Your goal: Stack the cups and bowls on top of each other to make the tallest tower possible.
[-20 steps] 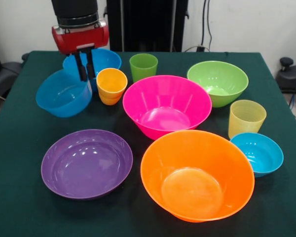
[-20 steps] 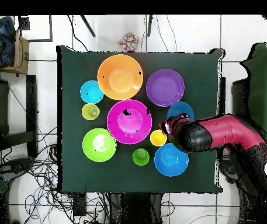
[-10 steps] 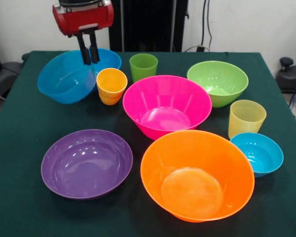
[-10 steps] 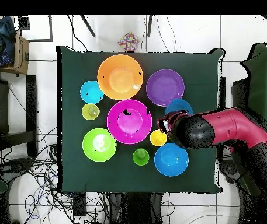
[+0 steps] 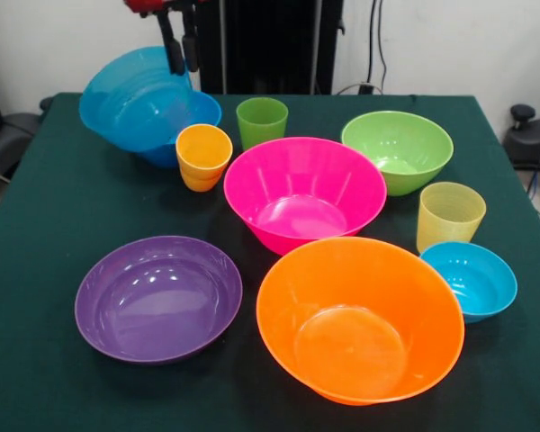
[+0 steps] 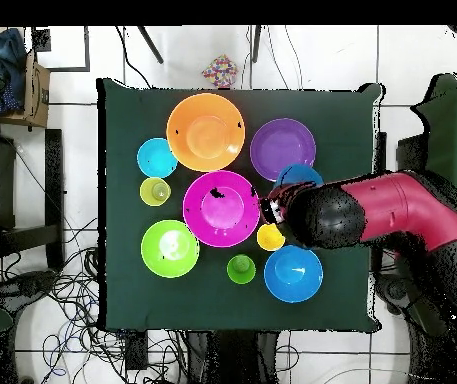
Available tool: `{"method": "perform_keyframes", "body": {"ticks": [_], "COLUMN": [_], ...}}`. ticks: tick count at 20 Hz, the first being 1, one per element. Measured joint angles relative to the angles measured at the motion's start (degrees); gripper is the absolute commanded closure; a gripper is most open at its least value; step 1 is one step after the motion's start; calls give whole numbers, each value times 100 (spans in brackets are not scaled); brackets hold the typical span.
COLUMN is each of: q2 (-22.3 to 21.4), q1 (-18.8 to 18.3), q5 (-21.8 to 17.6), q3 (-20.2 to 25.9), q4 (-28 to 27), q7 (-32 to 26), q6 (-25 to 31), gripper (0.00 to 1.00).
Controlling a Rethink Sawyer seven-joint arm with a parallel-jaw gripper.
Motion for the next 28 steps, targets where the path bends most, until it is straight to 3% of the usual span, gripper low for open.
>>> {"method": "perform_keyframes", "body": {"ticks": [8, 19, 28], "q2": [-297, -312, -278], "q1": [162, 166, 267], "q5": [348, 1092, 1138], "q3": [179, 496, 529], "q4": [3, 98, 293], "q7": [0, 0, 0], "q6": [19, 20, -62], "gripper": [100, 100, 100]}}
